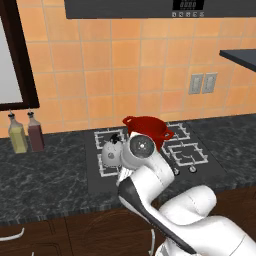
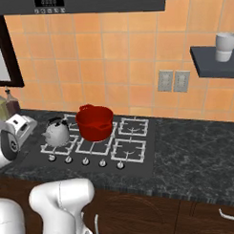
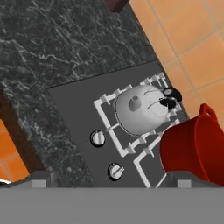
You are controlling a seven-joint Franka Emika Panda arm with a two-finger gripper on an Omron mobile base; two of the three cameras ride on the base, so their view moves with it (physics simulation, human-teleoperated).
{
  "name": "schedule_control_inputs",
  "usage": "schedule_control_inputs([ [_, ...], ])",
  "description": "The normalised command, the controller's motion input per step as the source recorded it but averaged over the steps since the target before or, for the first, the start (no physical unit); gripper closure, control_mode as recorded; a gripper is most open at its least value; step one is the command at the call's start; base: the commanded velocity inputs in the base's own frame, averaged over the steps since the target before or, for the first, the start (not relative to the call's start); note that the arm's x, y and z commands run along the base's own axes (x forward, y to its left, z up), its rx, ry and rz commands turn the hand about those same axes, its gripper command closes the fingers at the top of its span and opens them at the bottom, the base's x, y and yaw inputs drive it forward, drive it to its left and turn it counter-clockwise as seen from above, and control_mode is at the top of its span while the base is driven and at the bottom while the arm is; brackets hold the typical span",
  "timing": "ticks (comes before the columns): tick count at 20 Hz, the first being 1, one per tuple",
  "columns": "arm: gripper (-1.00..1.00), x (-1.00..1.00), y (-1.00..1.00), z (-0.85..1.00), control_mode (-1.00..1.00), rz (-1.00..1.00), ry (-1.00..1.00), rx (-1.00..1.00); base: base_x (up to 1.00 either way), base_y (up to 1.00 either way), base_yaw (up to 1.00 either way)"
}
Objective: Pick the kettle from the counter and place it on a stove burner. Then turn the burner on.
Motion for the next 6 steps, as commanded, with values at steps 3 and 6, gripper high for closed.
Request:
schedule_control_inputs([
  [3,-1.0,-0.4,0.45,0.32,-1.0,0.0,-0.12,0.03,0.0,0.0,0.0],
  [6,-1.0,-0.33,0.49,0.22,-1.0,-0.01,-0.1,0.01,0.0,0.0,0.0],
])
